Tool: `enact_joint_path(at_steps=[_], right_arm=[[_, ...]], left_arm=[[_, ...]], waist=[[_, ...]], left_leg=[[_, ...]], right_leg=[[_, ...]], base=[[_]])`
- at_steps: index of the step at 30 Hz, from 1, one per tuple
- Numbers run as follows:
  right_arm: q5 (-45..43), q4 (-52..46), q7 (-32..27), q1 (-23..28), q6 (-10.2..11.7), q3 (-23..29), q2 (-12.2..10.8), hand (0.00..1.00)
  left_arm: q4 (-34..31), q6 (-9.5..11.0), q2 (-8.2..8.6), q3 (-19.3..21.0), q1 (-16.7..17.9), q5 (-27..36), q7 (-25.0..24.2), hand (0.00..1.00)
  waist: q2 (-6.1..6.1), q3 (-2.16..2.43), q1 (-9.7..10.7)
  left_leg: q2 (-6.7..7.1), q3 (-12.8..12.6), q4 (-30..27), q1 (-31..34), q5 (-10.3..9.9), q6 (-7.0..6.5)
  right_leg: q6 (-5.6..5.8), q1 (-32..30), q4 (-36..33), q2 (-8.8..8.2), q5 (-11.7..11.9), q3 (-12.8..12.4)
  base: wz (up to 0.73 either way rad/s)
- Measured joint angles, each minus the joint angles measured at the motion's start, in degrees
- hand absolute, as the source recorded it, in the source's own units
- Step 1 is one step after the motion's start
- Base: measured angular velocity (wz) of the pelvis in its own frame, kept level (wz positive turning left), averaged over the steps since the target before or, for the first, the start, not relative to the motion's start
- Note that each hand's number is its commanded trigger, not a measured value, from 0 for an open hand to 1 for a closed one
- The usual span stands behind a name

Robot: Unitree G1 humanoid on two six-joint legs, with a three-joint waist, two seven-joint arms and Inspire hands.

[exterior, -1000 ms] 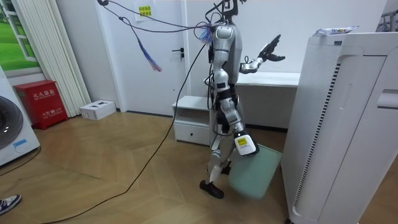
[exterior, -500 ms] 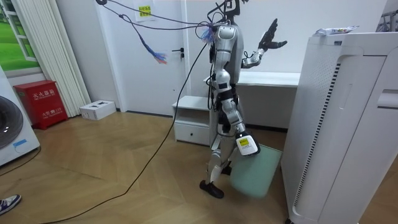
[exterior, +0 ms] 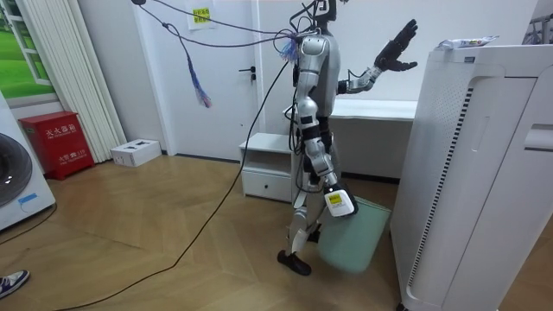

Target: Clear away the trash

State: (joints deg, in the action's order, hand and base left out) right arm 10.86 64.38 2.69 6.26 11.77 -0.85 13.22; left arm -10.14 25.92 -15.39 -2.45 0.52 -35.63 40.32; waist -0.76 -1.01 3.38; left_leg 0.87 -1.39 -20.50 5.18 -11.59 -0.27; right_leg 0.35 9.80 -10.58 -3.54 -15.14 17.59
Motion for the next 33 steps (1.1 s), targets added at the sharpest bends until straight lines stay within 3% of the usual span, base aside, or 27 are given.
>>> enact_joint_path(at_steps=[7,13,21,24,25,27,33], right_arm=[[-0.4,-0.1,0.0,-0.2,-0.8,0.0,0.5,1.00],[-4.1,-0.1,0.0,-1.3,-0.9,0.5,0.5,1.00],[-6.0,-0.6,0.4,-1.3,-1.4,2.0,0.5,1.00],[-6.2,-1.0,0.7,-1.3,-1.5,2.2,0.6,1.00],[-6.2,-1.3,0.8,-1.3,-1.7,2.2,0.6,1.00],[-6.2,-1.6,1.2,-1.3,-1.9,2.3,0.6,1.00],[-6.2,-2.0,2.2,-1.3,-2.0,2.3,0.8,1.00]], left_arm=[[0.2,-0.6,-0.09,-0.8,-3.7,0.0,-3.8,0.00],[2.5,-1.1,-1.09,-0.9,-6.3,-0.8,-5.0,0.00],[3.4,-2.9,-1.72,-0.6,-7.3,-1.3,-6.7,0.00],[3.5,-3.5,-1.79,-0.6,-7.3,-1.3,-7.8,0.00],[3.5,-3.5,-1.96,-0.6,-7.3,-1.3,-8.6,0.00],[4.0,-3.6,-2.42,-0.6,-7.3,-1.3,-9.5,0.00],[7.0,-4.9,-6.20,-0.3,-7.4,-1.3,-11.3,0.00]], waist=[[-0.77,0.47,1.0],[-0.93,0.33,2.4],[-1.25,-0.01,2.5],[-1.36,0.05,2.5],[-1.72,0.25,2.5],[-1.65,0.21,2.5],[-2.22,0.03,2.5]], left_leg=[[-0.16,-1.5,1.4,-1.2,0.2,-0.06],[-0.09,-1.7,2.1,-2.0,0.3,-0.04],[-0.16,-2.2,2.2,-2.0,0.3,-0.04],[-0.20,-2.5,2.2,-2.0,0.3,-0.04],[-0.21,-2.5,2.3,-2.0,0.3,-0.04],[-0.20,-2.5,2.4,-2.1,0.3,-0.05],[-0.27,-3.0,2.6,-2.6,0.3,-0.05]], right_leg=[[0.00,-0.3,0.0,-0.21,0.0,-1.7],[0.01,0.2,0.1,-0.30,0.0,-1.8],[0.02,0.1,0.1,-0.33,0.0,-2.2],[0.02,0.2,0.0,-0.33,0.0,-2.5],[0.02,0.2,0.0,-0.33,0.0,-2.5],[0.02,0.3,0.0,-0.34,0.0,-2.5],[0.04,0.2,0.0,-0.42,0.1,-2.9]], base=[[-0.12],[-0.01],[-0.01],[-0.05],[0.00],[0.00],[-0.03]])
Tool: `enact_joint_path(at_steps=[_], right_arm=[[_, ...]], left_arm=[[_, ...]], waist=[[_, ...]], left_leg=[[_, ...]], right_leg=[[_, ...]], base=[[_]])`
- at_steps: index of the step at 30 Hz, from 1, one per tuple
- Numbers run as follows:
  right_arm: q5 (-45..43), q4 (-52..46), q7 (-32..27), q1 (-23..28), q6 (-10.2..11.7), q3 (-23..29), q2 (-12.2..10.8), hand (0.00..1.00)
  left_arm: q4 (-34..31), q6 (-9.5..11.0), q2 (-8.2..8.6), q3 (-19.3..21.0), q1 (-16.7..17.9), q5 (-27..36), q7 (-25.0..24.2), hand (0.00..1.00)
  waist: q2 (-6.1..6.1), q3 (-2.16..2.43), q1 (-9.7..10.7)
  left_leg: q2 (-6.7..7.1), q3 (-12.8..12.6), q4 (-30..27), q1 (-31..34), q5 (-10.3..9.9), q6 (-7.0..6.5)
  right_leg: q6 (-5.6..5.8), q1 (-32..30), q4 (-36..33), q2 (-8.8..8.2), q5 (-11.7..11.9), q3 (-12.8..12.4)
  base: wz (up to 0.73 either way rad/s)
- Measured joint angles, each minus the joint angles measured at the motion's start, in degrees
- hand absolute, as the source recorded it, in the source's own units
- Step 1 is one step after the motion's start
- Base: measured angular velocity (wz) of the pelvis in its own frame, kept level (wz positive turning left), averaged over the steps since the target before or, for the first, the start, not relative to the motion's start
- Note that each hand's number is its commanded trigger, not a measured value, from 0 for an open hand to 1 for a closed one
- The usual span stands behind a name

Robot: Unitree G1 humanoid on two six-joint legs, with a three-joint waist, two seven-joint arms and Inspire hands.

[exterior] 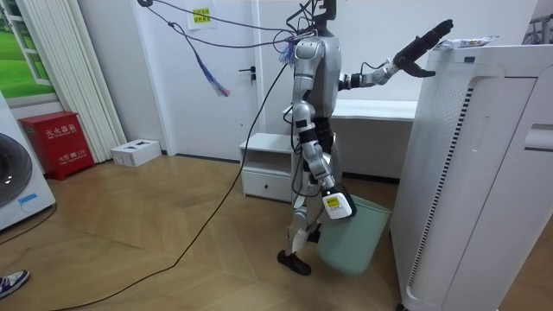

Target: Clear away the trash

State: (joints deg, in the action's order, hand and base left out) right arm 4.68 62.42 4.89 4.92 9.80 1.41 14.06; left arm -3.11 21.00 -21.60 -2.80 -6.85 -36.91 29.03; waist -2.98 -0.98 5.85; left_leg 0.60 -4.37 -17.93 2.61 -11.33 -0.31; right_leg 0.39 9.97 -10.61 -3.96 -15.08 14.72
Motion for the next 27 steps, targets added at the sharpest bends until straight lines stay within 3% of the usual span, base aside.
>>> enact_joint_path(at_steps=[2,9,11,16,20,27], right_arm=[[0.0,-0.4,-0.1,0.0,-0.7,0.0,0.1,1.00],[0.0,-0.4,-0.1,-0.3,-1.2,-0.1,0.3,1.00],[0.0,-0.3,0.1,-0.3,-1.2,-0.1,0.6,1.00],[0.0,-0.3,0.3,-0.3,-1.2,-0.1,1.1,1.00],[0.0,-0.3,0.2,-0.4,-1.9,-0.1,1.3,1.00],[0.0,-0.1,-0.1,-0.4,-2.5,-0.1,2.2,1.00]], left_arm=[[2.1,-1.1,-1.20,0.0,-0.1,0.1,-0.8,0.00],[5.3,-1.6,-3.17,0.0,-2.2,0.2,-1.3,0.00],[5.2,-1.8,-4.49,0.0,-2.6,0.2,-2.6,0.00],[5.2,-3.0,-5.00,0.0,-3.8,0.4,-5.6,0.00],[5.3,-3.4,-7.51,0.0,-4.1,1.2,-7.9,0.00],[5.3,-3.9,-8.86,0.0,-5.6,2.2,-10.9,0.00]], waist=[[-0.60,0.12,0.1],[-1.54,0.39,-0.4],[-1.79,0.43,-0.9],[-2.22,0.33,-1.2],[-2.41,0.10,-1.3],[-2.79,0.10,-1.5]], left_leg=[[-0.01,-0.1,0.0,0.3,0.0,-0.03],[0.02,-0.2,0.1,0.8,0.1,-0.17],[0.01,-0.2,0.1,0.8,0.1,-0.17],[0.07,-0.2,0.2,0.5,0.1,-0.22],[0.09,-0.2,0.3,0.1,0.2,-0.21],[0.10,-0.2,0.4,0.3,0.3,-0.27]], right_leg=[[0.07,0.0,0.0,-0.01,0.1,-0.1],[0.11,-0.8,0.0,-0.09,0.1,-0.2],[0.11,-0.7,0.0,-0.09,0.1,-0.2],[0.11,-0.2,0.0,-0.16,0.1,0.1],[0.11,-0.1,0.0,-0.18,0.1,0.2],[0.13,0.0,0.0,-0.18,0.1,0.4]], base=[[0.00],[0.00],[0.00],[0.00],[0.00],[0.00]])
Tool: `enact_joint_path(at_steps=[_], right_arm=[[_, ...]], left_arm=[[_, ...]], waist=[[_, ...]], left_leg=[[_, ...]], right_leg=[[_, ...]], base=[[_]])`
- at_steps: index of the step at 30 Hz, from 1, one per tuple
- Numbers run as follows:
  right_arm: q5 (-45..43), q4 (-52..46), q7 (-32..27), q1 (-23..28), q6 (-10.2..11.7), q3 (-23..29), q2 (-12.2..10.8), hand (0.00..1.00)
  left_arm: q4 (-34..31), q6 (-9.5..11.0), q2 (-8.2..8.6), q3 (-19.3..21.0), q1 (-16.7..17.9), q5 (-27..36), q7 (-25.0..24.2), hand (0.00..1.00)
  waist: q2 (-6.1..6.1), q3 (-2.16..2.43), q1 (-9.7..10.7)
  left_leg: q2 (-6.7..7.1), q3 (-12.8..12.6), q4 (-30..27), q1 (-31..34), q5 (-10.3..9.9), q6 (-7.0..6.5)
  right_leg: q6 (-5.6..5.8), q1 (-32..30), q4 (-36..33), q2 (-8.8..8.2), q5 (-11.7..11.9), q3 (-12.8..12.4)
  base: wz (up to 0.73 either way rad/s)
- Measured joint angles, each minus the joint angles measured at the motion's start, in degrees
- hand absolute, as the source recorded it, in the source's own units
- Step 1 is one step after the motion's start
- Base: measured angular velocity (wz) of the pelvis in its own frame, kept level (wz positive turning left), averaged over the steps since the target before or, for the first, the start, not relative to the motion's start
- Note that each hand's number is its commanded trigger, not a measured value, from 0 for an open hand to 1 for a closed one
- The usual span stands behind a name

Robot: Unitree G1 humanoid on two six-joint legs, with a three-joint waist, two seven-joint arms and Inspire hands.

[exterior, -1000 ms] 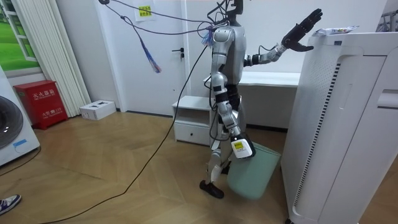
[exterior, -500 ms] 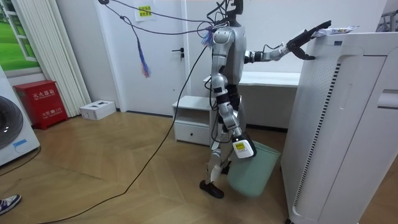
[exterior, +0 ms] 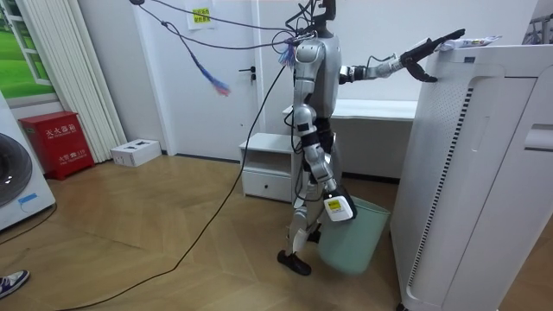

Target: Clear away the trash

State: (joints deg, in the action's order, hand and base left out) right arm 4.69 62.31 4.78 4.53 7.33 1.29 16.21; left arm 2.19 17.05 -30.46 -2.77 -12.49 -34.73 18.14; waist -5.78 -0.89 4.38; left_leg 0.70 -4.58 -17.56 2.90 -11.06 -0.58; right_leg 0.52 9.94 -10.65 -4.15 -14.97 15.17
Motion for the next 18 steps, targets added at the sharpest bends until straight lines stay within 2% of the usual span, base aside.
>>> enact_joint_path(at_steps=[2,4,11,18], right_arm=[[0.0,0.0,-0.3,0.0,-0.1,0.0,0.1,1.00],[0.0,0.0,-0.5,0.0,-0.1,0.0,0.1,1.00],[0.0,0.0,-1.4,0.0,-0.1,0.1,0.1,1.00],[0.5,0.2,-2.2,0.4,-0.1,0.1,0.1,1.00]], left_arm=[[0.0,0.1,-0.67,0.0,-0.3,1.0,-1.0,0.00],[0.0,0.1,-0.84,0.0,-0.4,1.5,-1.2,0.00],[-0.9,1.1,-2.03,0.3,-0.6,1.4,-0.9,0.00],[-3.3,2.0,-2.05,2.4,-0.6,1.4,0.4,0.00]], waist=[[0.00,0.00,0.0],[-0.32,0.23,0.0],[-0.45,0.32,-0.1],[-0.46,0.33,-0.6]], left_leg=[[0.02,0.0,0.0,0.1,0.0,-0.01],[0.04,0.0,0.0,0.1,0.0,-0.01],[0.04,0.0,0.0,0.1,0.0,-0.01],[0.04,0.1,0.0,0.4,0.0,-0.01]], right_leg=[[0.02,0.0,0.0,-0.02,0.0,0.1],[0.03,0.0,0.0,-0.04,0.0,0.1],[0.02,-0.1,0.1,0.00,0.1,-0.1],[0.02,-0.9,0.1,0.02,0.1,0.0]], base=[[0.00],[0.00],[0.00],[0.00]])
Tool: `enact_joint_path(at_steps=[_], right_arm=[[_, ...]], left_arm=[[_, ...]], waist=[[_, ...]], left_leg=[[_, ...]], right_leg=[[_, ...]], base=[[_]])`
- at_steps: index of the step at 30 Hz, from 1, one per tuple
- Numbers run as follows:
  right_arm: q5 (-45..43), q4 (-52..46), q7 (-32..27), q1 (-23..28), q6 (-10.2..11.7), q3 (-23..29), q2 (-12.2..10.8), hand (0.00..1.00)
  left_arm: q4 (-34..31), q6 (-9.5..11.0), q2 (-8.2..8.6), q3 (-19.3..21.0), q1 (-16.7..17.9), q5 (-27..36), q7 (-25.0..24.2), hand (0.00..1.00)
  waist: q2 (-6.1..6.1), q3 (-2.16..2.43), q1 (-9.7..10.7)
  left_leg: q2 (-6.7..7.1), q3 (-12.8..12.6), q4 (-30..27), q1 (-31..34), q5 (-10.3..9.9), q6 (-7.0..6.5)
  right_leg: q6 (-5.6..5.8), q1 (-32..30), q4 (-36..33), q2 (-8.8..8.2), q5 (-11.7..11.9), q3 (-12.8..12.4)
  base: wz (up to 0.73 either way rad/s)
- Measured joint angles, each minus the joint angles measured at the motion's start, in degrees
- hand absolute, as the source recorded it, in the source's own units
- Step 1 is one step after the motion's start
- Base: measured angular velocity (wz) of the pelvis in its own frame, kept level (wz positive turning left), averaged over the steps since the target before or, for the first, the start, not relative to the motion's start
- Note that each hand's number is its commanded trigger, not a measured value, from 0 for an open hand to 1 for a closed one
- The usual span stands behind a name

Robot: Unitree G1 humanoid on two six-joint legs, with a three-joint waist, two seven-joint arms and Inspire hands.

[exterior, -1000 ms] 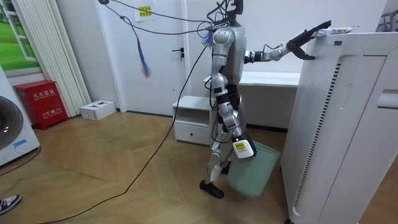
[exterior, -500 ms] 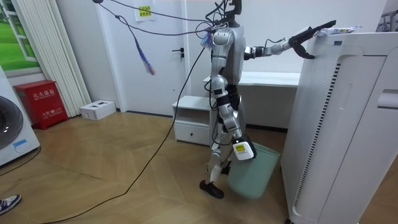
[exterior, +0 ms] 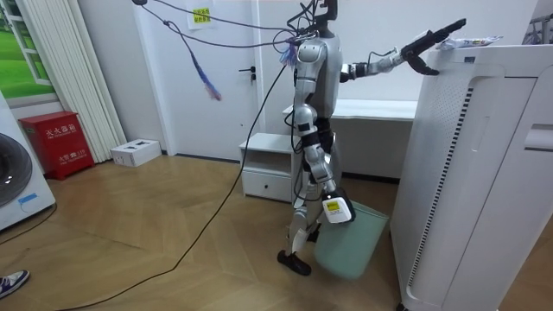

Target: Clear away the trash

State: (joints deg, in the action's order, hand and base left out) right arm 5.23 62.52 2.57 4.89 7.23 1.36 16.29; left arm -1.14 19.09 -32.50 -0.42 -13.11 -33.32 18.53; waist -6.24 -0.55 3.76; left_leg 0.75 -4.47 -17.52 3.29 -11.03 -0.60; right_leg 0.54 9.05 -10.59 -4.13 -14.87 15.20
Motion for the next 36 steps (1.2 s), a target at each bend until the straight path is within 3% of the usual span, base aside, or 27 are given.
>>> enact_joint_path(at_steps=[7,9,15,19,24,29,36], right_arm=[[0.3,0.0,-0.8,0.8,0.0,-0.2,0.0,1.00],[0.4,0.0,-1.0,0.8,0.0,-0.3,-0.2,1.00],[1.7,0.0,-1.1,0.8,0.0,-2.6,-0.4,1.00],[1.7,0.0,-1.1,0.8,0.0,-2.4,-0.5,1.00],[2.2,0.0,-0.9,0.7,0.0,-2.3,-0.5,1.00],[2.0,0.0,0.3,0.6,0.0,-2.3,-0.5,1.00],[2.0,0.0,1.5,0.1,0.1,-2.3,-0.5,1.00]], left_arm=[[-3.5,-0.1,0.43,2.6,-1.2,0.0,5.2,0.00],[-4.0,-0.4,0.88,2.7,-1.2,0.1,6.0,0.00],[-5.9,-1.5,5.26,2.7,-1.2,0.0,6.0,0.00],[-8.2,-1.5,6.29,2.5,-1.2,-0.1,5.6,0.00],[-9.1,-1.8,7.06,2.4,-1.2,-0.1,5.4,0.00],[-9.1,-2.6,9.44,1.8,-1.2,-0.1,4.2,0.00],[-10.3,-2.4,9.62,-1.1,-1.2,-2.0,2.2,0.00]], waist=[[0.76,-0.10,-1.1],[0.83,0.06,-1.2],[1.89,0.24,-1.3],[2.39,-0.03,-1.2],[2.33,0.00,-1.0],[2.10,0.16,-0.7],[2.26,0.05,-0.7]], left_leg=[[0.04,-0.3,0.8,-1.1,0.0,0.03],[0.04,-0.3,0.9,-1.3,0.1,0.08],[-0.05,-0.3,1.3,-1.4,0.3,0.22],[0.12,-0.1,1.5,-1.8,0.4,0.16],[0.28,0.0,1.6,-1.9,0.4,0.16],[0.37,0.1,1.9,-2.0,0.5,0.14],[0.50,0.1,2.0,-2.0,0.5,0.11]], right_leg=[[0.00,0.9,0.0,-0.10,0.0,-0.1],[0.00,0.9,0.0,-0.12,0.0,0.1],[0.01,1.1,0.0,-0.07,0.0,0.6],[0.03,1.5,0.1,-0.16,0.0,0.5],[0.15,1.9,0.9,-0.15,0.1,0.5],[0.14,2.1,0.9,-0.15,0.1,0.0],[0.14,2.1,0.9,-0.26,0.1,-0.5]], base=[[-0.01],[0.00],[0.00],[0.00],[0.00],[0.00],[0.00]])
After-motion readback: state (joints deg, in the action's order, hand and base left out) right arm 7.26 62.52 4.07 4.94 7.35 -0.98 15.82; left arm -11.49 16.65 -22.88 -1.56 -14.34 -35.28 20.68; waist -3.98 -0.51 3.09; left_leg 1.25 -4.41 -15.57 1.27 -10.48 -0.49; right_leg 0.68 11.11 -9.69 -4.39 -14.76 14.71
